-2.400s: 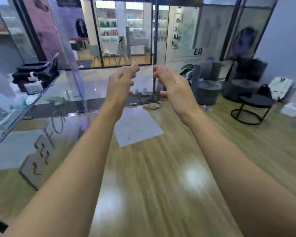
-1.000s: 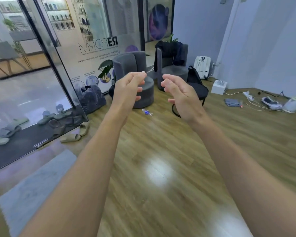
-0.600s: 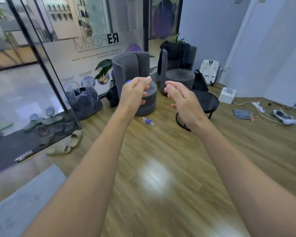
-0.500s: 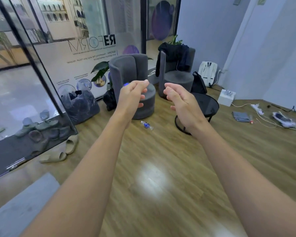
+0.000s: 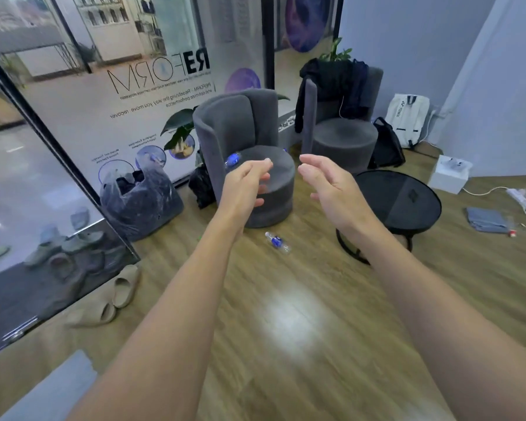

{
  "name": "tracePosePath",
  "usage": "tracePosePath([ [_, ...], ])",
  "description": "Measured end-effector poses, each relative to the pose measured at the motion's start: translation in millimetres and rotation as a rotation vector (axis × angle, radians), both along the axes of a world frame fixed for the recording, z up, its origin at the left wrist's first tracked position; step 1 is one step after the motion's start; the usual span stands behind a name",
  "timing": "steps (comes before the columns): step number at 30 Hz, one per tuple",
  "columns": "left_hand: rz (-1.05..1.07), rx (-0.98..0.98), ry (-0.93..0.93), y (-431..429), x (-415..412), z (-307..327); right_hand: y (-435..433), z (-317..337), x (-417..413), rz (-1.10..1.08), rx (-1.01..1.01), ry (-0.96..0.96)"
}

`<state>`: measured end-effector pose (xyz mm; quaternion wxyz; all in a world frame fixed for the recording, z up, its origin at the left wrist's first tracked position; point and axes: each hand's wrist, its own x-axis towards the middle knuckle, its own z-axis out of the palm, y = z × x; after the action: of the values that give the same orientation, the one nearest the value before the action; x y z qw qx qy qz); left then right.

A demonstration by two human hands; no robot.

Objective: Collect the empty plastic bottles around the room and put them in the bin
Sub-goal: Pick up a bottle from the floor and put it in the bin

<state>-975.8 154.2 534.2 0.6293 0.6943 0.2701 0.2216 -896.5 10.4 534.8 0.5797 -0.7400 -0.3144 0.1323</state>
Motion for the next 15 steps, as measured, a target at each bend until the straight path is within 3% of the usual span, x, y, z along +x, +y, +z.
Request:
tracePosePath([
  [15,0.018,-0.168,0.111,196.1,253.5,-87.8,210.6,-96.3,234.2,-0.049,-0.170,0.114],
])
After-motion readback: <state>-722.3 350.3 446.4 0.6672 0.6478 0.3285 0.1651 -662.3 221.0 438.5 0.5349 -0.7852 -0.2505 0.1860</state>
